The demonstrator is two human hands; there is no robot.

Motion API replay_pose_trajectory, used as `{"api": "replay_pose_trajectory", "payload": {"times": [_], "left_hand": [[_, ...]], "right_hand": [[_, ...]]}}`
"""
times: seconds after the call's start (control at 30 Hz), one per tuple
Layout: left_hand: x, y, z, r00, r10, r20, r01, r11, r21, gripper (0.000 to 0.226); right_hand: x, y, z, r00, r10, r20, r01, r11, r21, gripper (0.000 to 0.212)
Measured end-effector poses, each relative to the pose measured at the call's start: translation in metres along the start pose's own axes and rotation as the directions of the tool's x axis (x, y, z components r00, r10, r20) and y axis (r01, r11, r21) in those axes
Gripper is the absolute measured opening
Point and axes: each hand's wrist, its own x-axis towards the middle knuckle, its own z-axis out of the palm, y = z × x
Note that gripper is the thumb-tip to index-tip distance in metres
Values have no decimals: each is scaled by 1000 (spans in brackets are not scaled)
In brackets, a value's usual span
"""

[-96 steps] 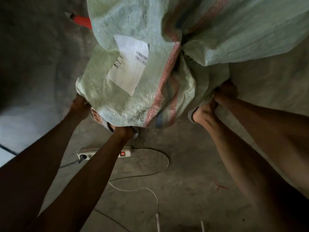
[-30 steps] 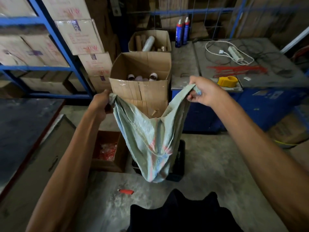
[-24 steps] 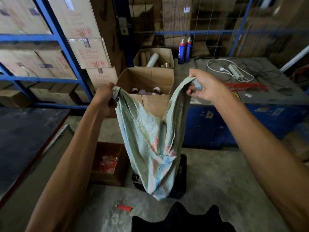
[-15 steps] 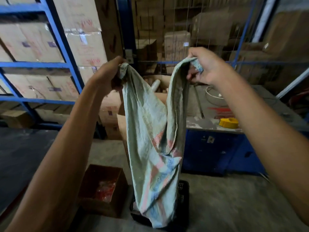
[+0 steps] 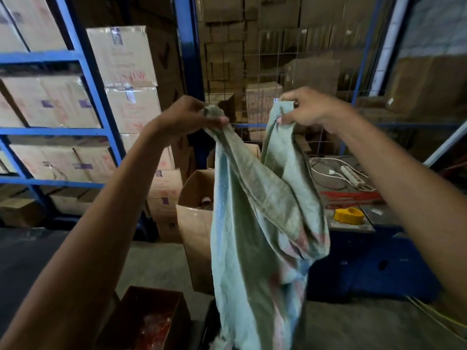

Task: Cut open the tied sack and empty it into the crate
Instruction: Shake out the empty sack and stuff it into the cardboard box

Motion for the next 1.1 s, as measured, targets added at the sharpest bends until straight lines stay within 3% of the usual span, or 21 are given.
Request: {"api": "replay_pose_trajectory", "payload": {"times": [0.1,0.17,0.23,0.33,0.37,0.43,0.53,0.6,0.63,0.67,0.7,0.77,0.8,0.93,1.0,1.07,1.1], "left_hand": [[2,-13,30,991,121,61,-103,964,-244,35],[4,-24,53,982,154,111,-87,885,-458,33],[5,-28,75,985,115,126,-13,786,-618,24],[8,-30,99,996,27,81,35,734,-678,19],[10,-32,103,999,-5,45,34,725,-688,17],[13,-36,106,997,-58,-46,9,707,-707,13],[19,-47,106,974,-147,-172,-30,669,-742,12],[22,-53,105,952,-206,-228,-46,637,-770,12],[23,-54,106,940,-235,-248,-52,619,-784,12],[23,-55,106,928,-259,-269,-61,606,-793,13],[21,-55,107,917,-275,-289,-70,603,-795,14],[17,-57,107,906,-274,-324,-87,627,-774,18],[15,-60,106,906,-264,-332,-94,638,-764,21],[1,-59,106,940,-195,-282,-85,664,-743,30],[-9,-50,112,974,-77,-213,-85,747,-660,34],[-18,-43,116,998,57,-12,-55,863,-502,35],[-21,-42,118,990,94,109,-38,899,-437,62]], "right_hand": [[2,-9,9,997,-30,68,18,986,166,39],[3,-14,20,996,-45,77,23,961,277,41],[3,-14,33,997,-35,69,9,938,346,38],[-9,-7,46,999,-2,46,-17,909,417,23],[-17,-5,49,999,11,44,-29,910,413,30],[-38,3,53,995,80,53,-93,942,324,70],[-73,27,62,943,183,280,-213,974,82,130],[-98,45,83,859,243,450,-215,970,-114,148],[-109,53,95,848,277,452,-200,957,-211,147],[-117,60,108,872,295,391,-189,939,-287,135],[-121,67,116,914,273,301,-172,931,-323,108],[-122,75,112,980,173,101,-136,945,-298,48],[-120,75,101,988,152,35,-139,960,-245,32],[-103,53,45,990,94,-105,-84,991,101,35],[-89,44,36,989,107,-98,-90,982,165,34],[-74,41,39,985,146,-94,-123,969,216,27],[-70,39,42,981,158,-113,-127,962,244,24]]}}
